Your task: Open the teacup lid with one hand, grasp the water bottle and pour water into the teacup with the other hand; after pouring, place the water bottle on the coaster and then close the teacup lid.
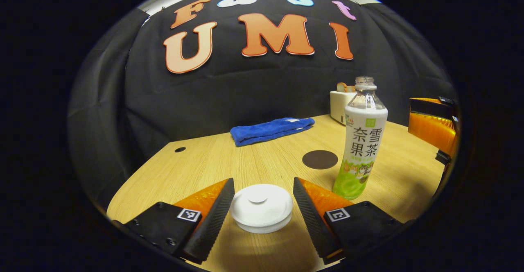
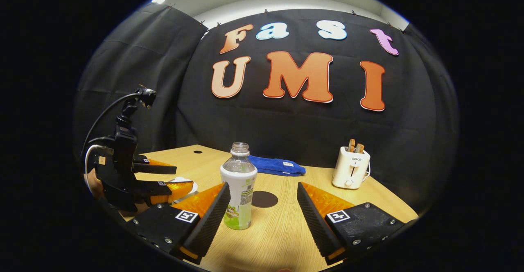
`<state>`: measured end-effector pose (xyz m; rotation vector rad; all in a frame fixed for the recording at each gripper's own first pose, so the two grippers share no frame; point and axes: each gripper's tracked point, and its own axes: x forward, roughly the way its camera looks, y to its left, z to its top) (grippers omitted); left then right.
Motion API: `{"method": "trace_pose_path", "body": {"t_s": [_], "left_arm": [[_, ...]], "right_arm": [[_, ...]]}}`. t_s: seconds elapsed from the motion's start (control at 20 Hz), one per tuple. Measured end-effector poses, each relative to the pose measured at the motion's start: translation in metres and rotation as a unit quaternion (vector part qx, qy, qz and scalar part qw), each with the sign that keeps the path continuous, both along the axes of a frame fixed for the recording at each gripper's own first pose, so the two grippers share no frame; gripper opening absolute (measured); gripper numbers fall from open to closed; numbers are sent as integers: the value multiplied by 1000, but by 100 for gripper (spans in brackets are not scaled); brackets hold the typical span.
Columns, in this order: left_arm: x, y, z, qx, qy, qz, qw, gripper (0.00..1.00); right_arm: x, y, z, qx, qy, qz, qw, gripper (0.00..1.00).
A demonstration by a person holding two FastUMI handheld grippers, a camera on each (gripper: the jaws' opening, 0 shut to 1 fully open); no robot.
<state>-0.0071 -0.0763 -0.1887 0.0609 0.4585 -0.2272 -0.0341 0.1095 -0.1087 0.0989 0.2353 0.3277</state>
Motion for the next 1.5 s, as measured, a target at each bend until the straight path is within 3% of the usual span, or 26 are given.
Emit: {"method": "trace_pose_path", "body": {"t_s": [0.1,0.2,0.25,0.3,0.45,0.7,0.85,0.9,0.95,1.05,1.25,1.3,1.5], "left_arm": [[3,-1,-3,-2,7,0,1000,86],[4,4,-6,9,12,6,1000,86],[6,5,-10,11,16,8,1000,79],[5,6,-14,14,24,8,1000,60],[9,4,-11,26,19,-1,999,58],[14,9,-10,19,17,17,1000,33],[14,10,-11,12,11,25,1000,37],[17,9,-10,5,9,27,1000,26],[14,11,-9,0,10,29,1000,30],[17,14,-4,-6,-1,36,999,26],[25,23,18,-18,-36,49,998,29],[25,25,22,-20,-41,52,998,25],[25,40,30,-27,-55,68,996,29]], "right_arm": [[1,-1,-4,-4,4,-3,1000,99],[1,0,-6,-7,7,-4,1000,99],[0,-1,-6,-7,7,-3,1000,99],[0,-1,-7,-8,9,-3,1000,98],[0,-1,-11,-12,11,-4,1000,98],[-2,0,-16,-12,15,-3,1000,98],[-5,6,-20,-6,23,10,1000,98],[-5,8,-21,-5,24,14,1000,98],[-5,11,-22,-6,25,17,1000,98],[-2,16,-26,-8,28,23,999,98],[3,34,-35,-7,39,40,998,98],[5,38,-39,-11,44,44,998,98],[11,57,-59,-18,67,56,996,98]]}}
